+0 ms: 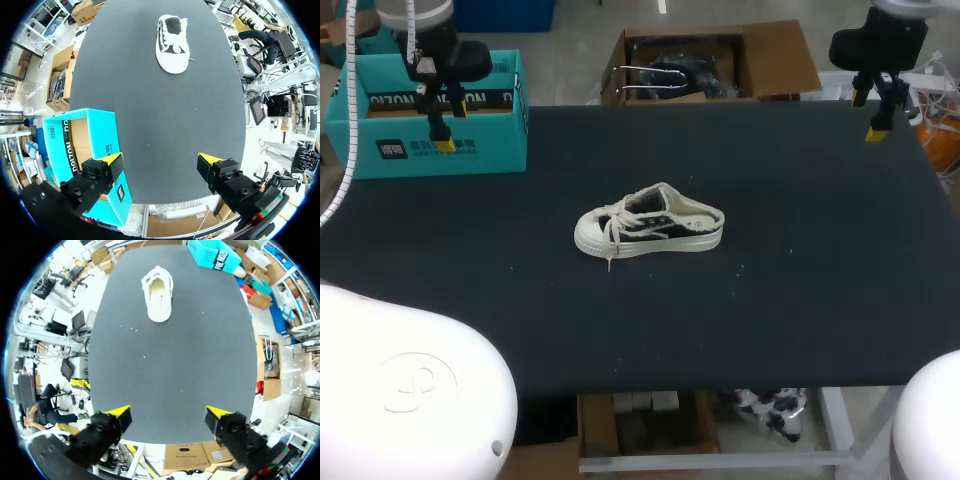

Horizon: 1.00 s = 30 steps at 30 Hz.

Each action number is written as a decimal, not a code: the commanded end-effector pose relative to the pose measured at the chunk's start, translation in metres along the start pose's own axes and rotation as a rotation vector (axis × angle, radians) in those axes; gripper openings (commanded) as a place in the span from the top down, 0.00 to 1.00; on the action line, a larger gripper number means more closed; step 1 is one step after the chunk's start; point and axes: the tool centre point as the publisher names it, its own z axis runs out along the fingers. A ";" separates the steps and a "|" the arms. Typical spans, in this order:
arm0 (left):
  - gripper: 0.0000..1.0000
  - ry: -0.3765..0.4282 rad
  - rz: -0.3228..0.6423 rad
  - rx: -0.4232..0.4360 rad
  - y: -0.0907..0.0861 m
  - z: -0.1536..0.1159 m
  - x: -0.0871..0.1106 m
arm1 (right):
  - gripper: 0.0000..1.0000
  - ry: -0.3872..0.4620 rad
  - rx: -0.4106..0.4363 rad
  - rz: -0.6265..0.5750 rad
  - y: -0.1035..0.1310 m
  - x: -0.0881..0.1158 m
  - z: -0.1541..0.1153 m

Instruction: Open the shoe tongue, take the insole out of the shoe, put the insole back into the shoe, and pack the shoe into the shoebox

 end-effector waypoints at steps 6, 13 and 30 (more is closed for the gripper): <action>0.00 0.001 0.000 -0.001 0.000 -0.001 0.000 | 0.00 0.000 0.000 0.000 0.000 0.000 0.000; 0.00 0.001 0.000 -0.001 0.000 -0.001 0.000 | 0.00 0.000 0.000 0.000 0.000 0.000 0.000; 0.00 -0.030 -0.065 -0.027 -0.027 -0.012 0.006 | 0.00 -0.027 -0.070 0.039 0.002 -0.004 0.000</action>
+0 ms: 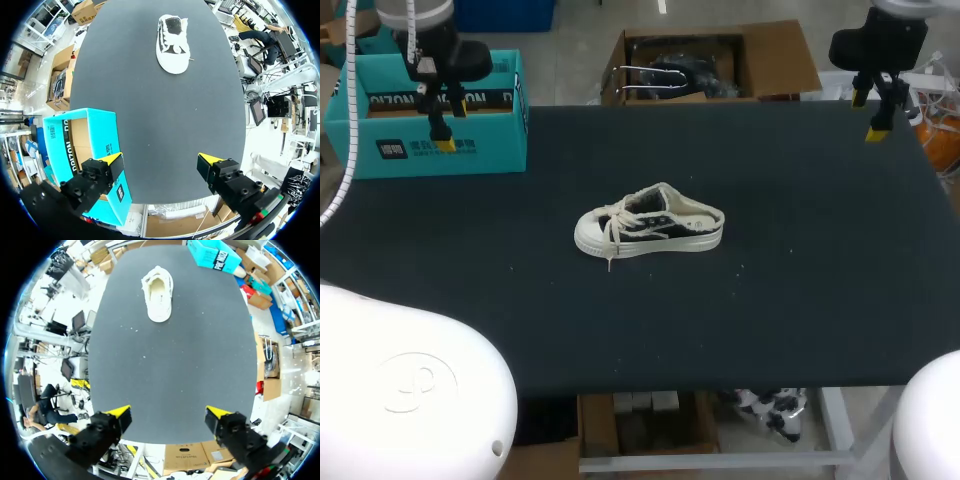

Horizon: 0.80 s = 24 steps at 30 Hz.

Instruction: Open the shoe tongue, take the insole out of the shoe, put the insole back into the shoe, and pack the shoe into the shoebox

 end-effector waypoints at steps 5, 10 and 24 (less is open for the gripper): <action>0.00 -0.011 -0.205 -0.051 -0.061 -0.012 0.019 | 0.00 -0.057 -0.213 0.054 0.018 0.006 0.020; 0.00 0.058 -0.377 -0.037 -0.088 -0.002 0.036 | 0.00 -0.039 -0.319 0.088 0.041 0.019 0.049; 0.00 0.153 -0.804 -0.016 -0.110 0.016 0.060 | 0.00 -0.046 -0.522 0.137 0.087 0.045 0.092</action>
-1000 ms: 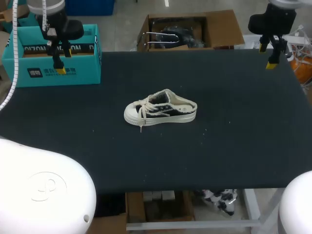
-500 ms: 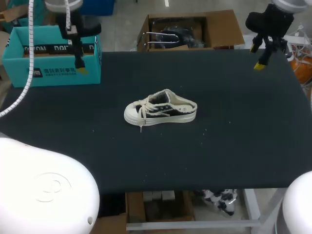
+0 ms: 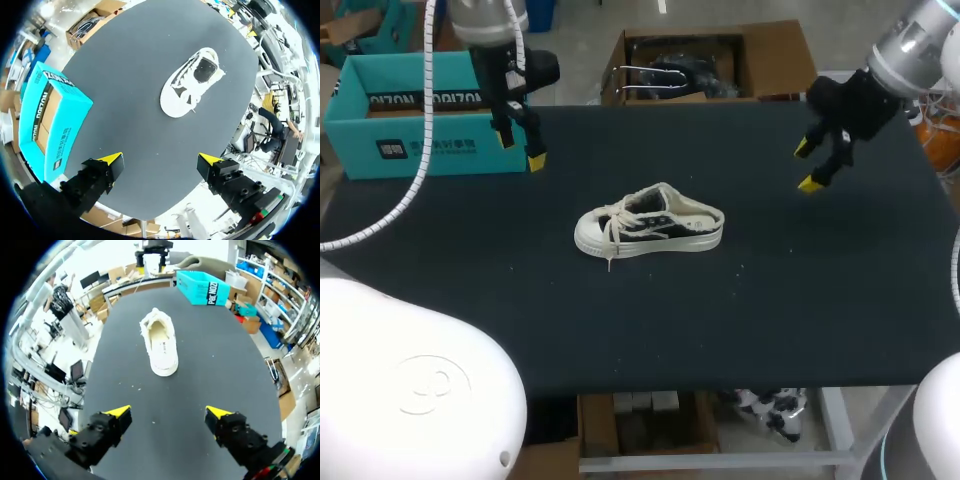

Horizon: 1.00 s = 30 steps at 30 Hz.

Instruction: Open the shoe tongue, take the insole out of the shoe, put the insole back into the shoe, and pack the shoe into the shoebox

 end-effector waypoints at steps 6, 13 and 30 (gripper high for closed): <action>0.00 0.011 -0.097 -0.014 -0.002 0.002 0.000 | 0.00 -0.066 -0.046 -0.003 -0.007 0.005 0.006; 0.00 -0.035 -0.179 0.004 -0.013 0.004 0.015 | 0.00 -0.061 -0.092 -0.040 -0.002 0.005 0.017; 0.00 -0.037 -0.652 0.052 -0.068 0.025 0.092 | 0.00 0.043 -0.282 -0.034 0.025 0.004 0.100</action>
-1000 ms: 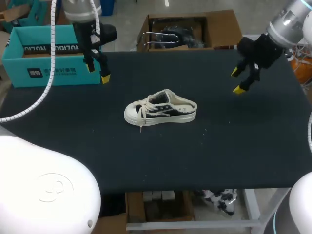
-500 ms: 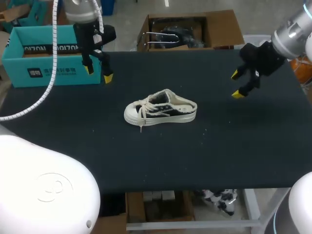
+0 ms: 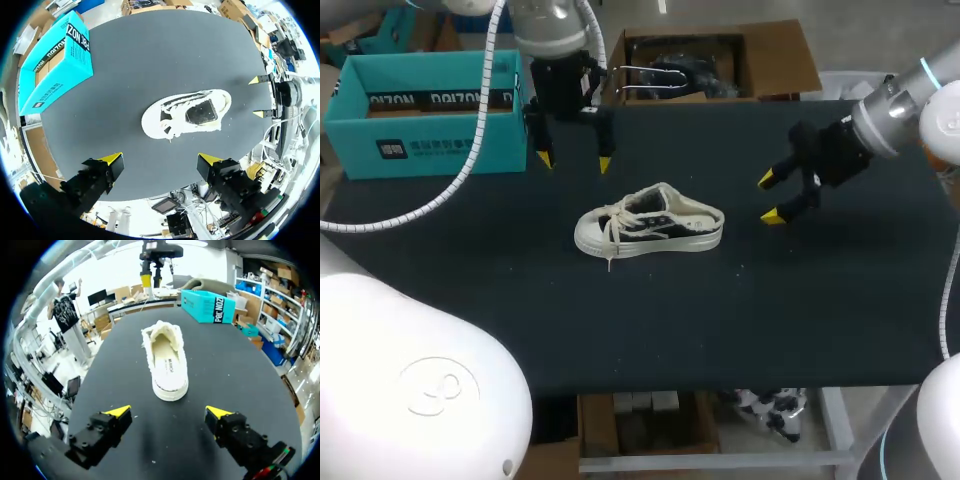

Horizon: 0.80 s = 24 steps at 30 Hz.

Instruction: Open the shoe tongue, take the insole out of the shoe, put the insole back into the shoe, and pack the shoe into the shoebox

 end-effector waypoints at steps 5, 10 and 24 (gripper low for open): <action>0.00 0.011 -0.054 0.011 -0.004 0.024 0.036 | 0.00 0.046 -0.067 -0.007 -0.002 -0.016 0.048; 0.00 0.007 -0.070 0.021 -0.010 0.034 0.052 | 0.00 0.051 -0.120 -0.007 -0.001 -0.019 0.070; 0.00 0.000 -0.081 -0.004 -0.025 0.056 0.065 | 0.00 0.046 -0.198 0.019 0.006 -0.006 0.099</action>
